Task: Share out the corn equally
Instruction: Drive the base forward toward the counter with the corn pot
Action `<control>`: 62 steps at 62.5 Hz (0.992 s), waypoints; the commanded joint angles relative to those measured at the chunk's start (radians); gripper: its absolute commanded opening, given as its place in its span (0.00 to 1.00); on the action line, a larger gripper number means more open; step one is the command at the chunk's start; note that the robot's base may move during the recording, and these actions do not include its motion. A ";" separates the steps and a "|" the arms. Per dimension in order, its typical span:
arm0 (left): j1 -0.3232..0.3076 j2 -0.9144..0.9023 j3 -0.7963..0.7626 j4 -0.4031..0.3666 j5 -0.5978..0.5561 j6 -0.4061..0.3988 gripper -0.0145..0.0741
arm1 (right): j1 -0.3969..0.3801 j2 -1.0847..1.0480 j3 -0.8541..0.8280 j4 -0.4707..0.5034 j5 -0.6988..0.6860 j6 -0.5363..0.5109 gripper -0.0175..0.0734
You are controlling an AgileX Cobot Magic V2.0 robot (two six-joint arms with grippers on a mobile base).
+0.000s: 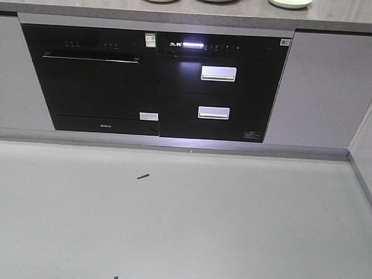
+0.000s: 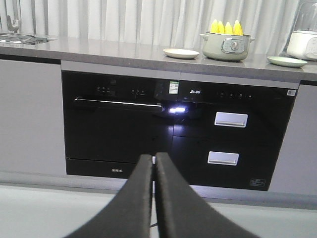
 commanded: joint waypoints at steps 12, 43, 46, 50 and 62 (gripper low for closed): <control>0.002 -0.016 0.013 -0.008 -0.068 0.001 0.16 | -0.006 0.011 0.010 -0.003 -0.079 0.000 0.19; 0.002 -0.016 0.013 -0.008 -0.068 0.001 0.16 | -0.006 0.011 0.010 -0.003 -0.079 0.000 0.19; 0.002 -0.016 0.013 -0.008 -0.068 0.001 0.16 | -0.006 0.011 0.010 -0.003 -0.079 0.000 0.19; 0.002 -0.016 0.013 -0.008 -0.068 0.001 0.16 | -0.006 0.011 0.010 -0.003 -0.079 0.000 0.19; 0.002 -0.016 0.013 -0.008 -0.068 0.001 0.16 | -0.006 0.011 0.010 -0.003 -0.079 0.000 0.19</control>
